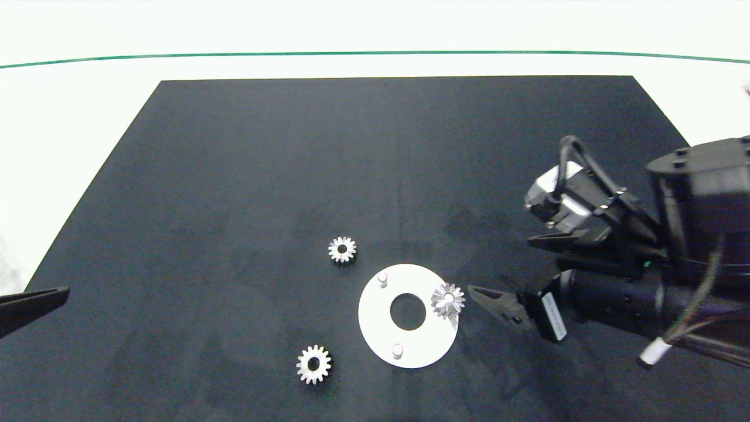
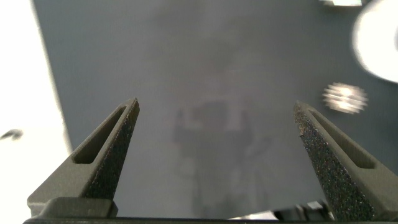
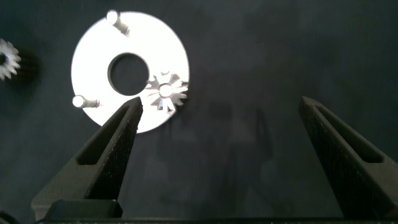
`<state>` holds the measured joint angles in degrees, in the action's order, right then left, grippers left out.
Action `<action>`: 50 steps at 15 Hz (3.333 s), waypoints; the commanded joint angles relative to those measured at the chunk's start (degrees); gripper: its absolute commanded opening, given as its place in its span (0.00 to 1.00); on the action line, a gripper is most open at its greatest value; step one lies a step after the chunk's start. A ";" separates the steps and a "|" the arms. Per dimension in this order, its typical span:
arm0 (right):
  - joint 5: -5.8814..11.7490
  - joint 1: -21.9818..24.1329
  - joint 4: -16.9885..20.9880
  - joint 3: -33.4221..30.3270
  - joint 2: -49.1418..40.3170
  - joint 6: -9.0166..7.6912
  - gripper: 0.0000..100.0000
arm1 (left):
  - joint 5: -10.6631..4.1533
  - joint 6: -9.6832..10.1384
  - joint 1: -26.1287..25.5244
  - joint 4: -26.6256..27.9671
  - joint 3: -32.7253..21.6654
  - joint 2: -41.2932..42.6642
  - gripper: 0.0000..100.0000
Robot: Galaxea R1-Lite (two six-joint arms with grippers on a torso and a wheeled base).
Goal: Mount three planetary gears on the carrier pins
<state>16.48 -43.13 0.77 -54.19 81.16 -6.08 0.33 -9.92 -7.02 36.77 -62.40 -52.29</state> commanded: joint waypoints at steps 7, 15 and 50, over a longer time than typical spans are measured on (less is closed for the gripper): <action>-2.86 9.47 0.20 4.35 -22.98 0.72 1.00 | -0.94 -2.29 -28.49 -10.49 16.79 -4.76 1.00; -4.97 9.47 0.11 4.70 -23.42 0.63 1.00 | -16.94 -1.24 -46.15 -33.25 26.28 -22.77 1.00; -6.55 9.47 0.11 5.32 -23.86 0.63 1.00 | -14.30 -1.59 -44.13 -45.73 24.79 -38.24 0.65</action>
<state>9.89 -39.91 0.88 -48.92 57.16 -5.40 -13.97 -11.50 -51.18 -9.17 -37.90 -90.32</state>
